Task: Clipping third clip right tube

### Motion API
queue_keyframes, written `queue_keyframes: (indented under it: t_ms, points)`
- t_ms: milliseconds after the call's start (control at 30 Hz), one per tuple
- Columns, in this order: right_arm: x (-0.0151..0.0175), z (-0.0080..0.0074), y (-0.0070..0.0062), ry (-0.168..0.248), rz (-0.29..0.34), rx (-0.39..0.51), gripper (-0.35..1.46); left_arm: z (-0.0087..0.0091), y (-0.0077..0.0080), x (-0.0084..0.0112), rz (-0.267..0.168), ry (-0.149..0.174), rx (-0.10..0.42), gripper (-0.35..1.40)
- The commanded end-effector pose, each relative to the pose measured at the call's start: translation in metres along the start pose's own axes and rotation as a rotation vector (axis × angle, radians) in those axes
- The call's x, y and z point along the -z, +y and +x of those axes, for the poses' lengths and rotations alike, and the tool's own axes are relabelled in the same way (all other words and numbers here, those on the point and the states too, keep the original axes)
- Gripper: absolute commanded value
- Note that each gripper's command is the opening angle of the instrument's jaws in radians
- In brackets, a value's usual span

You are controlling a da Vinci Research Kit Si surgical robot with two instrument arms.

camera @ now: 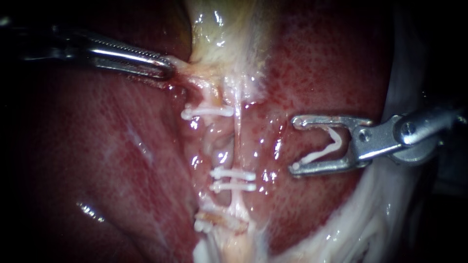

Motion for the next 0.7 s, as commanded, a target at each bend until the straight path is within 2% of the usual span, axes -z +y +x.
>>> queue_keyframes:
  t_ms: [33, 100, 167, 300, 533, 700]
  points:
    - [-0.0001, 0.0001, 0.0000, 0.001, 0.001, 0.000, 0.50, 0.0004, 0.0001, 0.0005, -0.003, 0.000, 0.003, -0.35]
    - [-0.0001, 0.0001, 0.0000, 0.002, 0.006, -0.001, 0.50, 0.0017, 0.0002, 0.0021, 0.011, 0.003, 0.009, -0.35]
    - [-0.0002, 0.0002, -0.0001, 0.003, 0.009, -0.001, 0.50, 0.0029, 0.0005, 0.0038, 0.021, 0.022, 0.012, -0.35]
    - [-0.0007, 0.0006, 0.0000, 0.010, 0.030, -0.002, 0.50, 0.0043, 0.0009, 0.0061, 0.035, 0.039, 0.004, -0.35]
    - [-0.0044, 0.0013, 0.0003, 0.025, 0.082, -0.107, 0.50, 0.0043, 0.0011, 0.0064, 0.034, 0.042, -0.001, -0.35]
    - [-0.0080, 0.0010, 0.0006, 0.041, 0.099, -0.200, 0.50, 0.0043, 0.0011, 0.0064, 0.035, 0.042, -0.001, -0.35]
